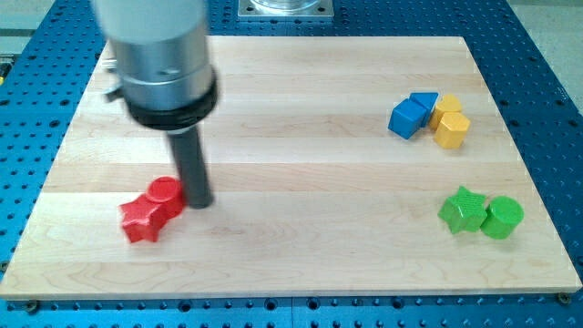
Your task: Separate the red star from the red circle
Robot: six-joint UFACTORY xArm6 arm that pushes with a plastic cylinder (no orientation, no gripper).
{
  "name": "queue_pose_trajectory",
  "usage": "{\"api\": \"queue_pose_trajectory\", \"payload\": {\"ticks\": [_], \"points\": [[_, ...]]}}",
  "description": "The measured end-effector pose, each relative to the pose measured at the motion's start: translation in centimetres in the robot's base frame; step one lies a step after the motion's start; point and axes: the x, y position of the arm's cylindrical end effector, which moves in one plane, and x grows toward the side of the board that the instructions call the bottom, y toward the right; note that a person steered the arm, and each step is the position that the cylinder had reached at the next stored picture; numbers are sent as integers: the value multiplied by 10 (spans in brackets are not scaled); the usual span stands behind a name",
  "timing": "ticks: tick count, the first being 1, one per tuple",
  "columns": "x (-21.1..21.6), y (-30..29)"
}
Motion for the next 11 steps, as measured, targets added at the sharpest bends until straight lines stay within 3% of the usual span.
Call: {"api": "queue_pose_trajectory", "payload": {"ticks": [2, 3, 4, 6, 7, 8, 9, 10, 11], "points": [[70, -10], [74, -74], [28, -74], [5, -28], [4, -94], [9, -115], [7, -30], [-19, -8], [-47, -32]]}}
